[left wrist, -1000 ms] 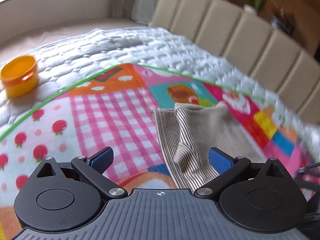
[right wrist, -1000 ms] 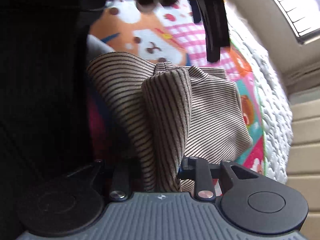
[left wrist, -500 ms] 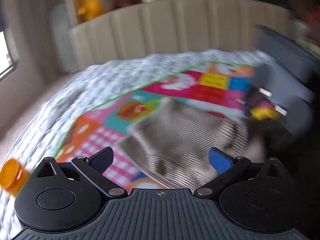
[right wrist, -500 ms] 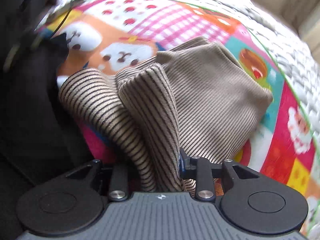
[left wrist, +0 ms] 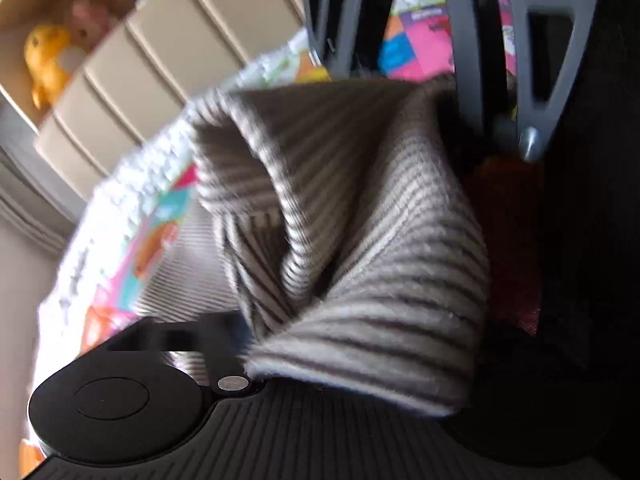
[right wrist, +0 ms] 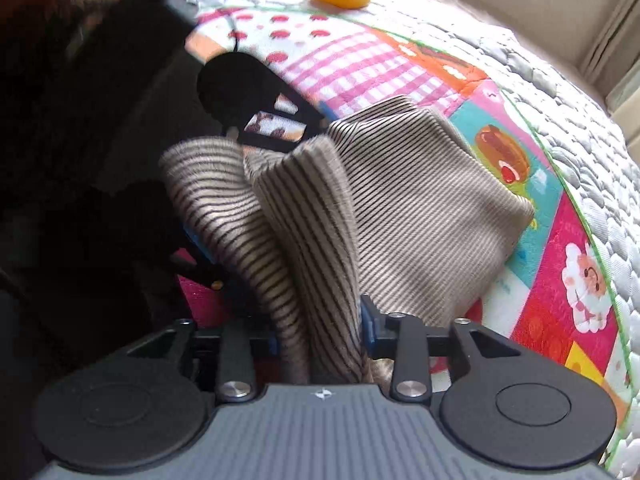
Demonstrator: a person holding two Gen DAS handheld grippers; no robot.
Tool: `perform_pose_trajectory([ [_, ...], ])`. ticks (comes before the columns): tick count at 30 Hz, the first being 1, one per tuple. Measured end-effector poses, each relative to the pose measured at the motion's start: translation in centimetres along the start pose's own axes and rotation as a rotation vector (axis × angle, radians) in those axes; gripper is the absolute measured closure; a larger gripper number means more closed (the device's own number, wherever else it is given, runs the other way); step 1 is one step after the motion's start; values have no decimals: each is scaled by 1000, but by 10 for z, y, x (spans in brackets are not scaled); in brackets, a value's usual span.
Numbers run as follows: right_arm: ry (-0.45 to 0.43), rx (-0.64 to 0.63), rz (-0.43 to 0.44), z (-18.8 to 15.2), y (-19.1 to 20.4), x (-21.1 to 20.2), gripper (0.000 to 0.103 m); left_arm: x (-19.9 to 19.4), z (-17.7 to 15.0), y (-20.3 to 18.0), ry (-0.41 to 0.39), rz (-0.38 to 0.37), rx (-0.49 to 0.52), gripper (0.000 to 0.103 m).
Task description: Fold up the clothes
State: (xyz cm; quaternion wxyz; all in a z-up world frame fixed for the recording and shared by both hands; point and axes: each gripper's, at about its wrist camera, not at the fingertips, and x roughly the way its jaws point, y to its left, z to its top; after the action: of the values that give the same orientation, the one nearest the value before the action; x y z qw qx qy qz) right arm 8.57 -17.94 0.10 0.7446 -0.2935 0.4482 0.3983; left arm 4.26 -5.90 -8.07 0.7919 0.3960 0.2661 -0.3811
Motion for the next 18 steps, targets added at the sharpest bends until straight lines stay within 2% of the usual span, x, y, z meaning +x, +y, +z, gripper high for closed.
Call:
perform_pose_trajectory([
  [2,-39,44,3,-3,-9,-15,32,1,-3,4,-8,-12,-41,52],
  [3,-64,77,-5,-7,-16,-24,28,1,-4,9,-12,-27,-79,54],
  [5,-116,157,-22,-15,-36,-41,18,0,-7,37,-25,-112,-276,57],
  [8,-192,279,-47,-25,-61,-56,15,2,-23,91,-58,-247,-652,58],
  [11,-245,355,-19,-27,-80,-53,8,8,-44,122,-60,-262,-886,59],
  [14,-253,357,28,-29,-76,-47,7,16,-64,139,-39,-290,-1065,59],
  [16,-215,274,-1,-29,-56,-39,7,22,-77,148,-27,-312,-1165,59],
  [18,-177,178,-71,-27,-38,-24,7,23,-80,149,-29,-322,-1183,59],
])
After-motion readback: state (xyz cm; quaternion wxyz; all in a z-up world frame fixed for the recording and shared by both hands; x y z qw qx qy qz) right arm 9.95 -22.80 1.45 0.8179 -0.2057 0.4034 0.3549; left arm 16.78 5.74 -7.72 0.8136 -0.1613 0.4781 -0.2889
